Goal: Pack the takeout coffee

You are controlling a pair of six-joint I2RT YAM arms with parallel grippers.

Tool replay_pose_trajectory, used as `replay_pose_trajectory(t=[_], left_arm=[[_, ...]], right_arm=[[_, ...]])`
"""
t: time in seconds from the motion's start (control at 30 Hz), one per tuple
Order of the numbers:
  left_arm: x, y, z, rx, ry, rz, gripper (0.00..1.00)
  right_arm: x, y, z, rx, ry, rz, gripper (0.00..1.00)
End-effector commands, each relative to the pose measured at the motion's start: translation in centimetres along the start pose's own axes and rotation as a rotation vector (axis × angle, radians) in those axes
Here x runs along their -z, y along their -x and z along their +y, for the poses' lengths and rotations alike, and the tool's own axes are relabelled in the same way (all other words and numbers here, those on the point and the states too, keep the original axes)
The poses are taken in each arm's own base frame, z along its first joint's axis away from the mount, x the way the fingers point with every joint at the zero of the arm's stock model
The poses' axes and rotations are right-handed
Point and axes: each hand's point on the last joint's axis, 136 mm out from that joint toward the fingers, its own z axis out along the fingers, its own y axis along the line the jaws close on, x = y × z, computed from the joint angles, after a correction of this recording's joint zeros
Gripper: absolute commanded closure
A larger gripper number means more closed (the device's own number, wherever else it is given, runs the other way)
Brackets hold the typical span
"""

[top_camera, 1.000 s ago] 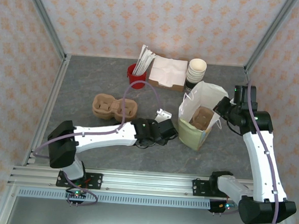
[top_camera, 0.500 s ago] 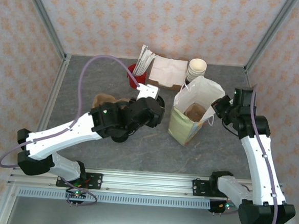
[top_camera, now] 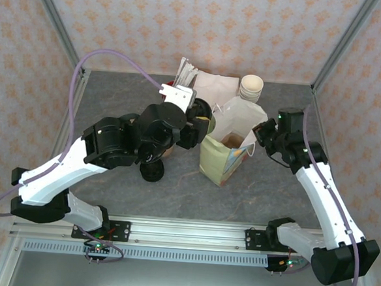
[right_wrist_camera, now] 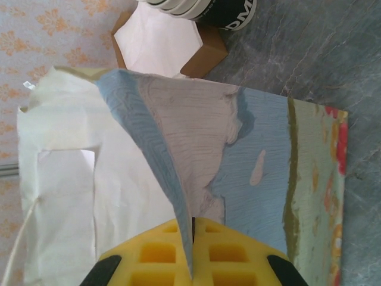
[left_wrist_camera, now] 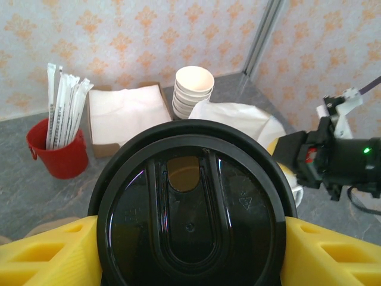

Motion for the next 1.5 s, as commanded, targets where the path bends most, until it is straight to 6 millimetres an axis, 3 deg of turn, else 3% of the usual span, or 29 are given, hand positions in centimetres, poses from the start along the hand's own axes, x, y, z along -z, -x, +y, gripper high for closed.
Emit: replay_pose_trajectory(t=[0.0,0.23,0.5,0.53,0.63,0.7,0.8,0.93,1.1,1.17,1.37,1.47], left_arm=[[-0.6,0.0,-1.3,-0.057,-0.020,0.022,0.30],[-4.0,-0.7,-4.3,-0.050,-0.074,0.116,0.30],[-8.2,-2.1,-3.9,-0.028,-0.044,0.165,0.30],[-8.8,-2.3,-3.8,-0.025,-0.039,0.169,0.30],[-10.4,-2.8,-3.4,-0.025,-0.016,0.178,0.30],[-11.4,-3.0,-3.3,-0.039,-0.001,0.172,0.31],[-12.8,-3.6,-2.8,-0.028,0.006,0.186,0.31],[-14.1,-3.9,-2.3,-0.048,0.001,0.190,0.31],[-15.2,-4.3,-2.1,-0.094,-0.007,0.209,0.31],[-15.5,-4.4,-2.1,-0.087,-0.017,0.212,0.31],[-15.9,-3.8,-1.9,-0.091,-0.020,0.201,0.31],[-16.2,-4.3,-1.8,-0.110,-0.019,0.208,0.32]], right_arm=[[0.0,0.1,1.9,0.005,0.052,-0.040,1.00],[-1.2,-2.3,3.0,0.026,0.068,0.010,1.00],[-1.3,-3.1,2.4,0.078,0.057,0.042,1.00],[-1.4,-3.3,2.3,0.080,0.059,0.049,0.99],[-1.4,-3.7,1.8,0.110,0.046,0.064,0.79],[-1.0,-3.1,1.4,0.131,0.023,0.055,0.65],[-0.1,-1.5,1.2,0.132,0.014,0.042,0.59],[0.8,0.5,1.2,0.137,0.004,0.026,0.55],[1.3,1.9,2.9,0.202,-0.016,0.042,0.51],[0.3,2.3,3.3,0.213,-0.050,0.070,0.50],[-1.1,2.4,5.6,0.170,-0.047,0.163,0.49],[-1.1,1.6,4.7,0.156,-0.094,0.214,0.50]])
